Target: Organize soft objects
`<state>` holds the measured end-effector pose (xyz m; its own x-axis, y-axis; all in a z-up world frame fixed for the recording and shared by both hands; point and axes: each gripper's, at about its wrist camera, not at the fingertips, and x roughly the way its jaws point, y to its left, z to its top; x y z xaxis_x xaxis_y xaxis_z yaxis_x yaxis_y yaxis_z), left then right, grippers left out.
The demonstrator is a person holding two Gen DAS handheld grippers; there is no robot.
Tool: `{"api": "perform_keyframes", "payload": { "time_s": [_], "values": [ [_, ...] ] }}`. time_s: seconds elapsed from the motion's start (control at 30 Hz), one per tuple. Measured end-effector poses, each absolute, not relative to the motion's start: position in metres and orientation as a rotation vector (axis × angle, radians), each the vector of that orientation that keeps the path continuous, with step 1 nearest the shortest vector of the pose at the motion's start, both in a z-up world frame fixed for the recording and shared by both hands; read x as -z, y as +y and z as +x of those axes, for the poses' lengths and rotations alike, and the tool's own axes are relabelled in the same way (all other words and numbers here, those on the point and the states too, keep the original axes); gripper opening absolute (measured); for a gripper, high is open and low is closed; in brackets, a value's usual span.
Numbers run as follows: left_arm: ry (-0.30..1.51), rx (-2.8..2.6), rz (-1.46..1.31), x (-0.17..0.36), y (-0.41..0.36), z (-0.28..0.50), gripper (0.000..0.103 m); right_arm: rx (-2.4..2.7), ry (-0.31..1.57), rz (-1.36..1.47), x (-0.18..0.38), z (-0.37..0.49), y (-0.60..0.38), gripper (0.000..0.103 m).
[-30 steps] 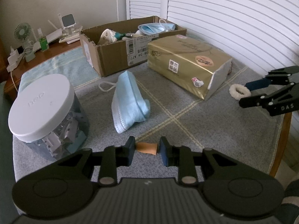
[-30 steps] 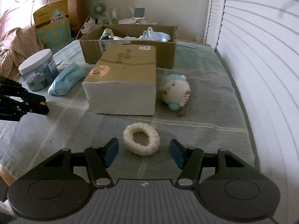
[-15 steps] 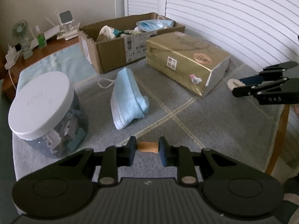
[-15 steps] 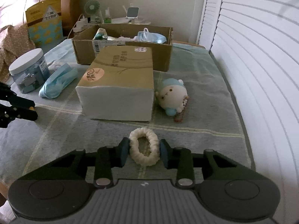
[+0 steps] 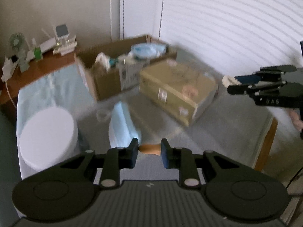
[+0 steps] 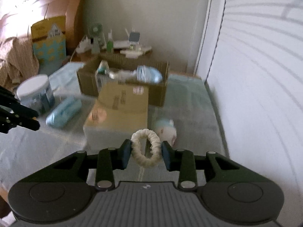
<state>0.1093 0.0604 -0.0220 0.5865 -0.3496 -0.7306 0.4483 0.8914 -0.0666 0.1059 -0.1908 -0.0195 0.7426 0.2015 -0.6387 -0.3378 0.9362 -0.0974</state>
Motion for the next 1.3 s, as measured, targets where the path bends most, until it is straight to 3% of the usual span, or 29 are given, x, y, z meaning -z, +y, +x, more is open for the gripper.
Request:
{"api": "perform_keyframes", "payload": {
  "time_s": [0.53,0.6,0.63,0.73,0.87,0.93,1.3],
  "values": [
    [0.681,0.396,0.132,-0.025,0.030,0.269,0.025,-0.343,0.552,-0.187,-0.011,0.139,-0.176,0.040],
    [0.675,0.375,0.121,-0.022,0.028,0.288,0.035,-0.339,0.548,-0.190,-0.012,0.143,-0.175,0.040],
    [0.676,0.367,0.116,-0.021,0.027,0.293,0.051,-0.339,0.548,-0.191,-0.013,0.144,-0.175,0.040],
    [0.664,0.314,0.100,-0.018,0.030,0.300,0.085,-0.336,0.546,-0.194,-0.013,0.149,-0.175,0.040],
    [0.653,0.296,0.058,-0.022,0.042,0.291,0.090,-0.332,0.547,-0.194,-0.015,0.160,-0.175,0.040],
    [0.640,0.295,0.055,-0.027,0.047,0.277,0.098,-0.335,0.546,-0.197,-0.016,0.165,-0.174,0.040],
    [0.594,0.245,0.124,-0.035,0.047,0.175,0.102,-0.380,0.541,-0.232,-0.026,0.202,-0.153,0.040]
  ]
}}
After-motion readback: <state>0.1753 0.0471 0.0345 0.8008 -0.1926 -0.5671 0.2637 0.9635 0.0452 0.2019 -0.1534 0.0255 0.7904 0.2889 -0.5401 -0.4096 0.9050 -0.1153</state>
